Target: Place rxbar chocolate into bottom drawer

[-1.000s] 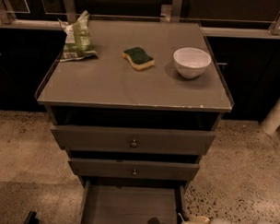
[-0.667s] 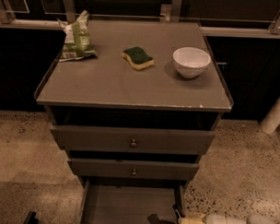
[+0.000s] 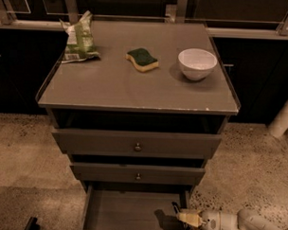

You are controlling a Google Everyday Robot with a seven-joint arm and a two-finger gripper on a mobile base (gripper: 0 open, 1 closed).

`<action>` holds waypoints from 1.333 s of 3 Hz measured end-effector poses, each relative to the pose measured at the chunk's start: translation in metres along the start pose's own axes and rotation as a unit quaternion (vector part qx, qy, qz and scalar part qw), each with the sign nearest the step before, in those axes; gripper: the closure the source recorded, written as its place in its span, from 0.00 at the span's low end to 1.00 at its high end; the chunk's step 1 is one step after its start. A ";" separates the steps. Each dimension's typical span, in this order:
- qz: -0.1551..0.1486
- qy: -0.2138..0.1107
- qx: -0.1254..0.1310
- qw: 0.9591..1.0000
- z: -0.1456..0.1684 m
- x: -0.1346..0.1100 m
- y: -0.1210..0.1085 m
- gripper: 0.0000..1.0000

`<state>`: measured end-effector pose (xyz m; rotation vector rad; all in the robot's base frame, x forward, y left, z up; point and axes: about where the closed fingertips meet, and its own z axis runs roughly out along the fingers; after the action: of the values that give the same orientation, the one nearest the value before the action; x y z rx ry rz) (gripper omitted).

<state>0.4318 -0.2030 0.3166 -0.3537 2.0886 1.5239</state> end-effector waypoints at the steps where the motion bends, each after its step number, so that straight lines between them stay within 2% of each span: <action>1: 0.017 -0.006 0.004 1.000 0.014 0.005 -0.037 1.00; 2: 0.033 -0.005 0.025 0.999 0.030 0.016 -0.070 1.00; 3: 0.036 0.009 0.060 0.998 0.047 0.022 -0.092 1.00; 4: 0.036 0.009 0.066 0.997 0.048 0.022 -0.095 0.81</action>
Offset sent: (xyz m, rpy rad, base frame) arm 0.0434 0.0038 -0.1175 -0.0704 0.1041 -0.1045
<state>0.4734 -0.1877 0.2174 -0.2460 2.2238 1.4177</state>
